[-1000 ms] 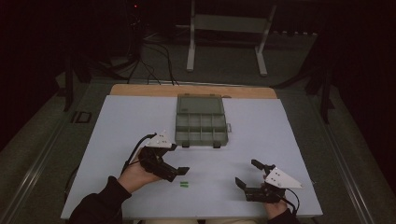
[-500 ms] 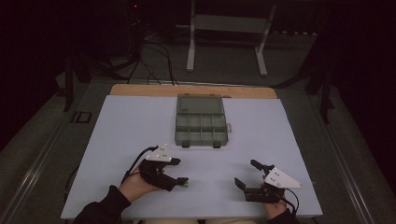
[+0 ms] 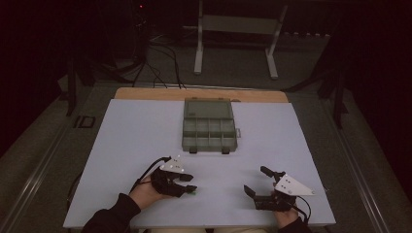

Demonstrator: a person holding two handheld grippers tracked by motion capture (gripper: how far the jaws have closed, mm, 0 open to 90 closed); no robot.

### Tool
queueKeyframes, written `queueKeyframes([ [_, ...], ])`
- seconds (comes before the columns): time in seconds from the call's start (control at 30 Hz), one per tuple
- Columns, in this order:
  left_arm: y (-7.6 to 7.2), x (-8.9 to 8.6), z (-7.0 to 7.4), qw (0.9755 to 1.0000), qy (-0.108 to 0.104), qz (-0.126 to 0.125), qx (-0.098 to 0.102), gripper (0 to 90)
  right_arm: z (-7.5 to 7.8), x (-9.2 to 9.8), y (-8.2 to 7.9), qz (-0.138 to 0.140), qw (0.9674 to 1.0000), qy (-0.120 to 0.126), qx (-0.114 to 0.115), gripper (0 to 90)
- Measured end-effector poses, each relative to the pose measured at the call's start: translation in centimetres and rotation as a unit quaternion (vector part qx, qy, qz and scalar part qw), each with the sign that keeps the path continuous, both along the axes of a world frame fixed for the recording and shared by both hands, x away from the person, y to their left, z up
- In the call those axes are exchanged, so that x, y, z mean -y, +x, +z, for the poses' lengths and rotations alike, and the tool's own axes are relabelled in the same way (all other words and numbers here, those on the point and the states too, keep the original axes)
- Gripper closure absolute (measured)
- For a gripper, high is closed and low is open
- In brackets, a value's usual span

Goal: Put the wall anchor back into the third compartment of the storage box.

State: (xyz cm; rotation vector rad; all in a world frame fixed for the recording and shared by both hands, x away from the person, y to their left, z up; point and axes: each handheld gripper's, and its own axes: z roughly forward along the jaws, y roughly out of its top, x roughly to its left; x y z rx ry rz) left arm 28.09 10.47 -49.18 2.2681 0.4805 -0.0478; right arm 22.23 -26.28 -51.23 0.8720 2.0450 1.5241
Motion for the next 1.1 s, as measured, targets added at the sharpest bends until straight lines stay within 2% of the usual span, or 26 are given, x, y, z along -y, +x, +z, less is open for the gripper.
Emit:
queueKeyframes([
  [0.3, 0.5, 0.8, -1.4, 0.9995, 0.026, -0.014, -0.014, 65.5, 0.0, 0.0, 0.0, 0.000, 1.0000, 0.000, -0.002, 9.9],
  [0.37, 0.5, 0.9, -1.6, 0.9993, 0.026, -0.018, -0.019, 68.2, 0.0, 0.0, 0.0, 0.000, 1.0000, 0.000, -0.002, 9.8],
  [0.43, 0.5, 0.9, -1.7, 0.9992, 0.030, -0.019, -0.017, 70.4, 0.0, 0.0, 0.0, -0.001, 1.0000, 0.000, -0.001, 9.8],
  [0.67, 0.8, 1.3, -2.2, 0.9989, 0.034, -0.021, -0.025, 74.9, 0.0, 0.0, 0.0, 0.000, 1.0000, 0.000, -0.002, 9.8],
  [0.83, 1.0, 1.4, -2.4, 0.9984, 0.044, -0.024, -0.027, 76.3, 0.0, 0.0, 0.0, 0.000, 1.0000, 0.001, -0.002, 9.9],
  [1.1, 1.2, 1.4, -2.7, 0.9980, 0.051, -0.018, -0.033, 80.7, 0.0, 0.1, 0.1, -0.001, 1.0000, 0.002, -0.003, 9.8],
])
